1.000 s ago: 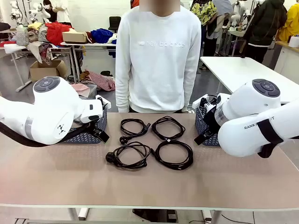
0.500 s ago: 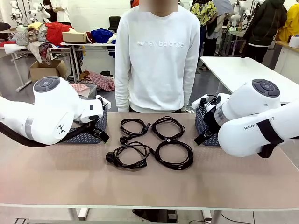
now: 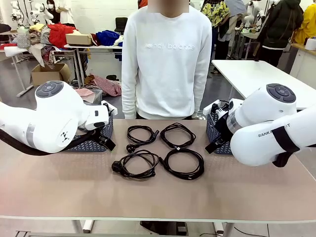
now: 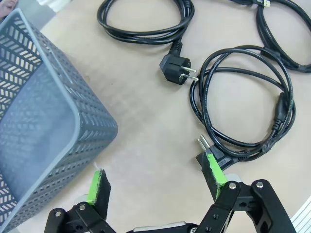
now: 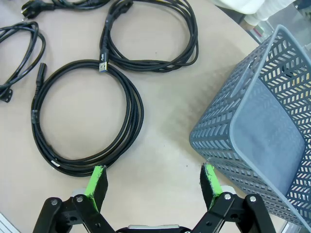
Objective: Organize the cables according to human instructions.
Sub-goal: Pick up a bundle of cables and place it in the basket indicated by the human.
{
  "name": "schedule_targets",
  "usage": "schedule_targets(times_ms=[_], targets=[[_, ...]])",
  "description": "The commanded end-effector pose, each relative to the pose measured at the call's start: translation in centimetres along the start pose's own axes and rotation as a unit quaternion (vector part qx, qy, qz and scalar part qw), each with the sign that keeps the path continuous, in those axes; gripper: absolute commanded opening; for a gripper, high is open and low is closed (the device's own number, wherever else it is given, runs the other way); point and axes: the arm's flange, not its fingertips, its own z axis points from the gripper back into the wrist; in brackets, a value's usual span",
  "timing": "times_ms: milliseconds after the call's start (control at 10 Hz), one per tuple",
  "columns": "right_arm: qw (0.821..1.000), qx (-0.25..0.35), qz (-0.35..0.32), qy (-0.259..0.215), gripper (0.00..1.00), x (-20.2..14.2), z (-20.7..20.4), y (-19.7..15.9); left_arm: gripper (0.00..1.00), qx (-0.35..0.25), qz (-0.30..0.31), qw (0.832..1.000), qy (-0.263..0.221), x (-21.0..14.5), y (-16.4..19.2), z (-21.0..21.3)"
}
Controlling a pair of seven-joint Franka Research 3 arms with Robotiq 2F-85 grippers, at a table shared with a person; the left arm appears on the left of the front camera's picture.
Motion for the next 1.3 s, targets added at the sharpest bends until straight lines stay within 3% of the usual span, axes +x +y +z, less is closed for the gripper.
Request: schedule_targets(times_ms=[0, 300, 700, 900, 1200], targets=[[1.0, 0.0, -0.003, 0.0, 1.0, 0.0, 0.0, 0.0, 1.0, 0.0, 0.0, 1.0, 0.0, 0.0, 0.1, 0.0], [0.999, 0.028, 0.016, -0.026, 1.0, 0.2, 0.9, -1.3, 1.0, -0.013, -0.011, 1.0, -0.021, -0.2, 1.0, 1.9], [0.992, 0.089, 0.047, -0.076, 1.0, -0.8, 5.3, -4.1, 1.0, -0.068, -0.055, 0.995, -0.051, -0.6, 3.3, 6.4], [0.986, 0.117, 0.059, -0.107, 1.0, -1.7, 7.3, -5.2, 1.0, -0.106, -0.106, 0.987, -0.055, -1.0, 4.5, 8.1], [0.969, 0.177, 0.079, -0.154, 1.0, -3.3, 9.1, -6.9, 1.0, -0.173, -0.135, 0.972, -0.086, -2.0, 6.3, 11.0]])
